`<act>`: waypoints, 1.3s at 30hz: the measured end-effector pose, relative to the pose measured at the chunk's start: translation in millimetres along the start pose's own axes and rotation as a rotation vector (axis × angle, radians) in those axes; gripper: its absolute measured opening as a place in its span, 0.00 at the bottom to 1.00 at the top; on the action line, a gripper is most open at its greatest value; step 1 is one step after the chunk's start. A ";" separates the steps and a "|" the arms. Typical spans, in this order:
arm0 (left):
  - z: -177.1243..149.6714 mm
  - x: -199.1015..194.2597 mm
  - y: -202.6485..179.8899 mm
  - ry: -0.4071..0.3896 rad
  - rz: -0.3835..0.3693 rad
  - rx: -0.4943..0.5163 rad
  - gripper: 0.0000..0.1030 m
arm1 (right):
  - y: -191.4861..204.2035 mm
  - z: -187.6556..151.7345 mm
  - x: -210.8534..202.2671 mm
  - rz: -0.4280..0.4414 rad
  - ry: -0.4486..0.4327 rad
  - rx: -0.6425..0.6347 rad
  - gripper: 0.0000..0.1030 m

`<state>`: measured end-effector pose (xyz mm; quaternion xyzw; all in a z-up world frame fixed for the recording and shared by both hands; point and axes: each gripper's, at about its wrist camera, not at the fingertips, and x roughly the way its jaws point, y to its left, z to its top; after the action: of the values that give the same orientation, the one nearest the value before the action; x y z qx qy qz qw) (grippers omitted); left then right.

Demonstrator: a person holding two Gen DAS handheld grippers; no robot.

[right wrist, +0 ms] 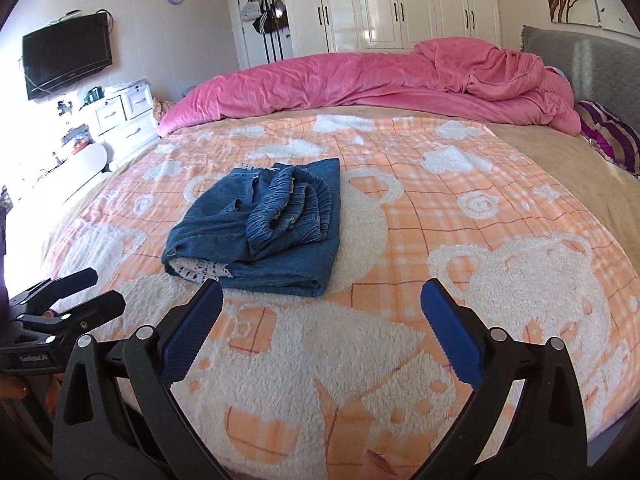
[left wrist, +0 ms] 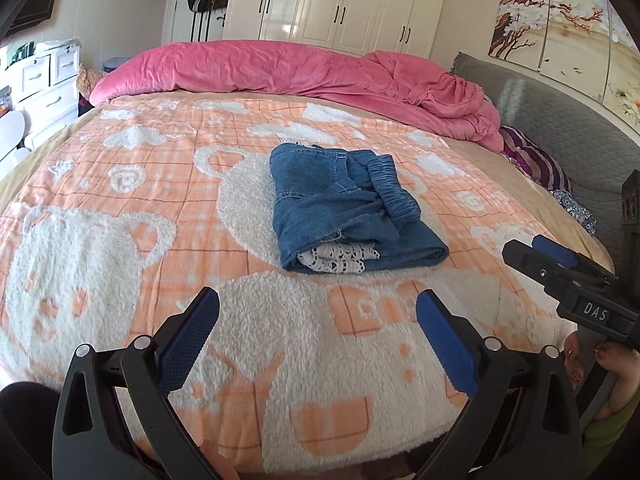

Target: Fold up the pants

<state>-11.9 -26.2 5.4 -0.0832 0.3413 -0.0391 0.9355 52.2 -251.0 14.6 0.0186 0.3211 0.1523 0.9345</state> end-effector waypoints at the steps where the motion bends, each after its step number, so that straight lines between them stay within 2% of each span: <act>1: -1.1 -1.4 -0.6 -0.001 -0.001 0.000 0.96 | 0.5 -1.6 -3.2 0.000 -0.003 -0.003 0.91; 16: -21.6 -18.9 -9.5 0.003 -0.002 -0.008 0.96 | 12.0 -20.7 -42.1 0.000 -0.082 -0.052 0.91; 25: -29.2 -11.0 -12.7 0.030 0.012 0.011 0.96 | 11.7 -31.4 -32.6 -0.001 -0.039 -0.049 0.91; 39: -33.7 15.2 -2.4 0.111 0.014 -0.019 0.96 | 7.1 -38.6 -7.7 -0.010 0.048 -0.029 0.91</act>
<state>-22.1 -34.9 -29.2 -0.0871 0.3937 -0.0338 0.9145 21.1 -249.0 -10.4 0.0000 0.3411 0.1528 0.9275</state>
